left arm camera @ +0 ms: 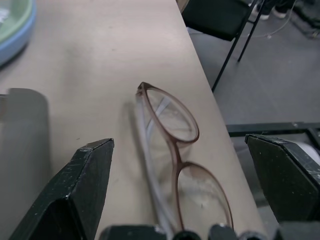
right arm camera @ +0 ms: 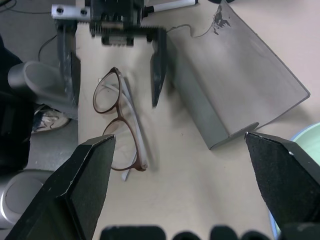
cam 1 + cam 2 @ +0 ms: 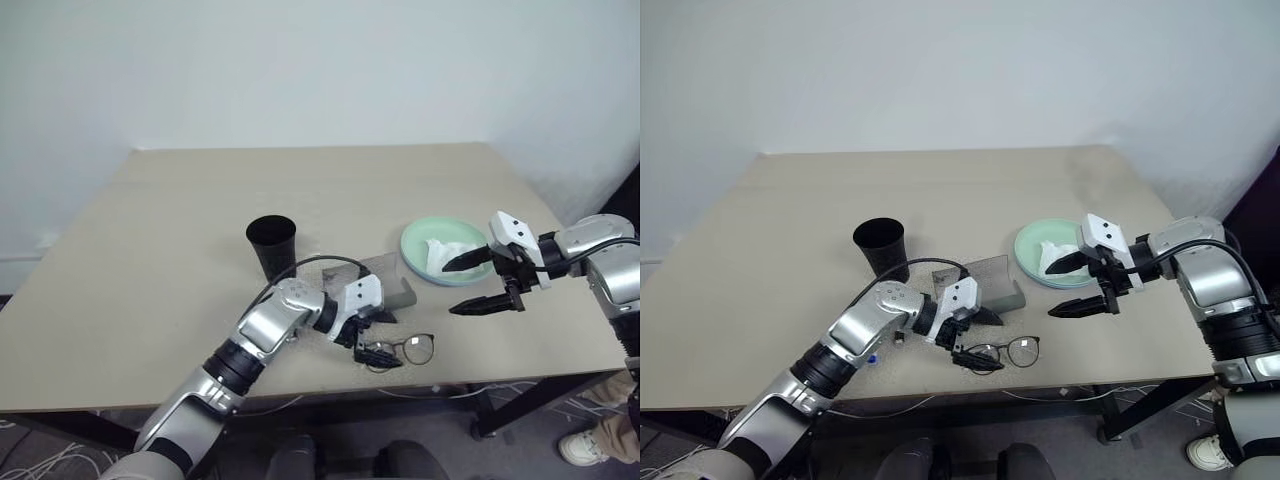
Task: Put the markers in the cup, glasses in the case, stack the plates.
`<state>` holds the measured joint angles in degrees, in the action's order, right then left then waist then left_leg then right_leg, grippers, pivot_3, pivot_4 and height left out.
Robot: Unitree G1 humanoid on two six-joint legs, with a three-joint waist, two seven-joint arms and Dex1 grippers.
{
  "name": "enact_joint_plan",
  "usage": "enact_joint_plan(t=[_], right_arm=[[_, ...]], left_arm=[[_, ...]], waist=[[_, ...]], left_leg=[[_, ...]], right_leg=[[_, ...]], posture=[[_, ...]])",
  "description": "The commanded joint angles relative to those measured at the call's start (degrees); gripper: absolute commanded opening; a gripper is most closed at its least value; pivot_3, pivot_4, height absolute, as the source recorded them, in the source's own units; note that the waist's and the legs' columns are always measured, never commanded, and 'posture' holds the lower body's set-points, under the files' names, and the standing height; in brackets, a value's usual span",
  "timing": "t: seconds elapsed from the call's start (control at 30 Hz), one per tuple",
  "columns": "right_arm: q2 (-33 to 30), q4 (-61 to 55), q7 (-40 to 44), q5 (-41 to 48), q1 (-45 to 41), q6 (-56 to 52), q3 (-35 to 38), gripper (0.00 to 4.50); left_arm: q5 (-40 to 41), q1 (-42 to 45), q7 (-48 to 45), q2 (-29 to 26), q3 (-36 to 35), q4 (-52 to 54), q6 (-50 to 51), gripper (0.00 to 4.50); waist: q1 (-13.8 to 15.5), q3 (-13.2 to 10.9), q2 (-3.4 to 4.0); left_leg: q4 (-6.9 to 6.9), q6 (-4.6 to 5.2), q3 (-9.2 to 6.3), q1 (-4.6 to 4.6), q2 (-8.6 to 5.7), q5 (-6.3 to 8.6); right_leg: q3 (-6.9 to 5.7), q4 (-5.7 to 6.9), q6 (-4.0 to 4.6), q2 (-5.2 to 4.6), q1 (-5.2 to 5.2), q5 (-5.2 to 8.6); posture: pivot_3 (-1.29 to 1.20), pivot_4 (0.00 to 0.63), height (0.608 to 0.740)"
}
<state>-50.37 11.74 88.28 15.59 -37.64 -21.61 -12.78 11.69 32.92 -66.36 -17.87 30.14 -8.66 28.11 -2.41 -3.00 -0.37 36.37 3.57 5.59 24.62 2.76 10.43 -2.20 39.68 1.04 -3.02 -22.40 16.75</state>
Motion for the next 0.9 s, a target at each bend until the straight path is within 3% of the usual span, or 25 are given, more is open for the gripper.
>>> enact_joint_plan(t=[0.03,0.2,0.77,0.9], right_arm=[[0.0,-1.0,-0.5,-0.1,-1.1,0.0,1.5,4.50],[0.2,-0.9,-0.9,-0.2,-1.1,0.0,1.4,4.50],[1.0,-0.5,-2.2,-0.9,-1.1,0.4,1.1,4.50],[1.2,-0.3,-2.2,-1.3,-1.2,0.6,1.3,4.50]], left_arm=[[-1.0,1.9,0.1,1.0,-0.3,-0.5,-1.3,3.56],[-2.4,0.8,-0.6,1.2,0.9,-0.2,-1.5,1.86],[-3.9,-0.3,-1.5,1.6,1.2,0.0,-1.8,1.86],[-4.1,-0.4,-1.7,1.6,1.2,0.3,-1.7,0.90]], waist=[[0.0,0.0,0.00],[0.0,0.0,0.00],[0.0,0.0,0.00],[0.0,0.0,0.00]], left_leg=[[0.01,0.00,0.00,0.00,0.00,0.00],[0.01,0.00,-0.01,0.00,0.00,0.00],[0.04,0.03,-0.01,0.00,0.00,0.02],[0.05,0.04,-0.01,0.00,0.00,0.02]], right_leg=[[-0.01,0.00,0.00,0.00,-0.01,0.00],[-0.01,0.00,-0.01,0.01,0.01,-0.01],[0.00,0.00,0.00,-0.01,0.00,0.00],[-0.01,0.00,0.00,-0.01,-0.01,0.00]], posture=[[0.00,0.000,0.740],[0.00,0.000,0.740],[0.00,0.000,0.740],[0.00,0.000,0.740]])
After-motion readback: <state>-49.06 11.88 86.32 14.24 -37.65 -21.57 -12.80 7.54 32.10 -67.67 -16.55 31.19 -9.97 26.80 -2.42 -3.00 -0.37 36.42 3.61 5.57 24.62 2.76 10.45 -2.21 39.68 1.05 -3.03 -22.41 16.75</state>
